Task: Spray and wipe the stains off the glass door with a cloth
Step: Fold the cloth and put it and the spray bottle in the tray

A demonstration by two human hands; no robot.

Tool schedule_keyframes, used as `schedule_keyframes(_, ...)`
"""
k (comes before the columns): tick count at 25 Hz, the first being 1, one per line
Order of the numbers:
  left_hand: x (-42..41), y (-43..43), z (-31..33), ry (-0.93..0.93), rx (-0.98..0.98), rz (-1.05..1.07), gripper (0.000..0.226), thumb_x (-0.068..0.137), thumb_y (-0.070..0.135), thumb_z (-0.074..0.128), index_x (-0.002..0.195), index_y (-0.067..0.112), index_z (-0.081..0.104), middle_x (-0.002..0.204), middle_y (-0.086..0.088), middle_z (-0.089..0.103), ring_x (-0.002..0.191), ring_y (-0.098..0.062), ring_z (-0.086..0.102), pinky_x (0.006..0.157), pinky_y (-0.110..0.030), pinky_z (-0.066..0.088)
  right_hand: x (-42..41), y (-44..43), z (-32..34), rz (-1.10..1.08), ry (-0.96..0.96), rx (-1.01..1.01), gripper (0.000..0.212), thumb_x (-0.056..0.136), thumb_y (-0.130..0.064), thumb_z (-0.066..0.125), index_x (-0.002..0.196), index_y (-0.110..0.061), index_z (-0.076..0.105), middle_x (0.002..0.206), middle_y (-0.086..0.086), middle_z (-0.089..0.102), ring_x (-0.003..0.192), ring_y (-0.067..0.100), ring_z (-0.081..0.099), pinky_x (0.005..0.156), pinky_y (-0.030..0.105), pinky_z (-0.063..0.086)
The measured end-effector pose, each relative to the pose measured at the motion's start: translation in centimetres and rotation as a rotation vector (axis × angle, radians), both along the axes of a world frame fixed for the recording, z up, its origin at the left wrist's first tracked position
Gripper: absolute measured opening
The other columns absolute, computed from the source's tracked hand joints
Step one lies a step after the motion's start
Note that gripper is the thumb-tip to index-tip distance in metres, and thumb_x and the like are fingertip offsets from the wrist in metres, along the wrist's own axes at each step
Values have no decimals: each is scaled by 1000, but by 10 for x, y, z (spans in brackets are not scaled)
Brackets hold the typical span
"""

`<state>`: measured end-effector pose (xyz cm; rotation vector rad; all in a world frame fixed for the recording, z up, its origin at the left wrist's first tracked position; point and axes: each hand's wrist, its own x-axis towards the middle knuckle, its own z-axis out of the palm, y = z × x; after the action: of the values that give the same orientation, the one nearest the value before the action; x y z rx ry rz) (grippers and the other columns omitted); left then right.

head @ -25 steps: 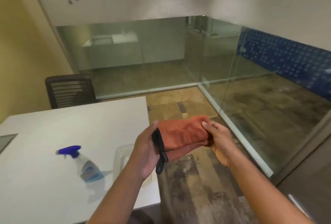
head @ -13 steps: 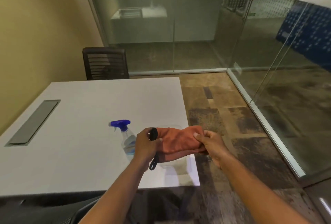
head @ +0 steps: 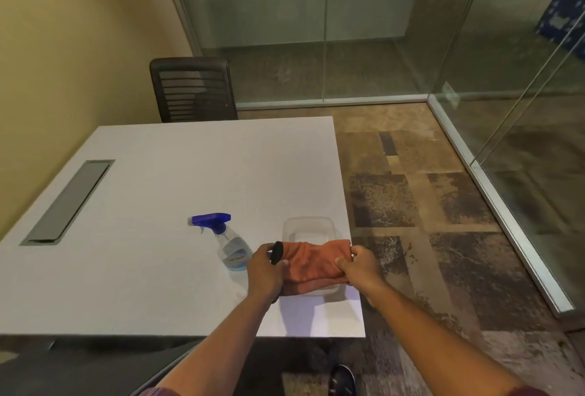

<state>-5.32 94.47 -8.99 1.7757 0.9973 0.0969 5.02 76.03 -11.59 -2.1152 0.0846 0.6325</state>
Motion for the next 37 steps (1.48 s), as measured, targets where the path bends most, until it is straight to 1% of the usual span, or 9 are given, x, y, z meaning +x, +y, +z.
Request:
schedule_keyframes(6,5,7,-29,74,-2,-55,47,99,6,74,144,9,61,126,-7,69,127,-37,69,111,-49,57,11,-7,-36,179,-28,-136,51,102,-37,70,143,-9,58,137,13,68,114,28,66,88,31,50)
schedule_keyframes(8,4,8,-30,89,24,-132,57,102,9,73,155,7,52,143,-14,65,138,-39,62,120,-50,50,9,-12,-39,166,-117,-148,58,104,-41,66,151,-11,52,146,11,58,125,28,61,99,37,53)
schedule_keyframes(11,-9,2,-21,95,368,-336,63,106,22,68,162,9,42,169,-17,45,155,-37,47,128,-47,40,-5,-20,-37,396,-550,-282,42,103,-39,58,143,-23,56,139,-1,56,123,21,60,102,41,52)
schedule_keyframes(14,-24,-4,-23,32,763,-651,49,102,38,68,145,16,61,154,-16,63,141,-39,63,120,-56,51,-20,-19,-36,733,-852,-372,35,96,-41,55,129,-28,61,127,-9,64,113,14,66,100,36,54)
schedule_keyframes(18,-31,5,-38,347,911,-1090,81,113,55,44,175,21,6,186,-8,3,173,-34,0,137,-61,-9,-37,0,-39,935,-815,-611,55,101,-44,56,145,-11,64,145,10,67,136,29,62,124,48,43)
schedule_keyframes(20,-24,10,-43,380,965,-1172,87,113,57,44,175,20,-5,185,-9,-6,171,-34,-10,134,-60,-18,-39,11,-39,967,-782,-665,56,106,-39,50,152,-8,58,154,15,61,145,32,56,130,49,33)
schedule_keyframes(24,-8,13,-49,425,987,-1309,91,111,52,51,174,9,2,185,-16,4,172,-37,-4,138,-59,-8,-31,32,-44,1052,-600,-670,56,110,-33,32,159,-9,45,161,14,52,149,32,46,133,48,20)
schedule_keyframes(31,18,9,-52,497,1079,-1495,88,108,42,63,172,4,17,182,-22,15,171,-42,6,140,-55,4,-22,45,-54,1039,-528,-624,59,111,-34,27,168,-20,26,151,3,65,138,28,59,131,51,24)
schedule_keyframes(37,23,17,-57,474,1061,-1564,92,106,51,63,173,5,19,183,-19,14,172,-39,3,140,-55,1,-21,42,-51,1007,-483,-600,53,109,-32,32,160,-22,39,144,2,67,132,25,61,132,50,24)
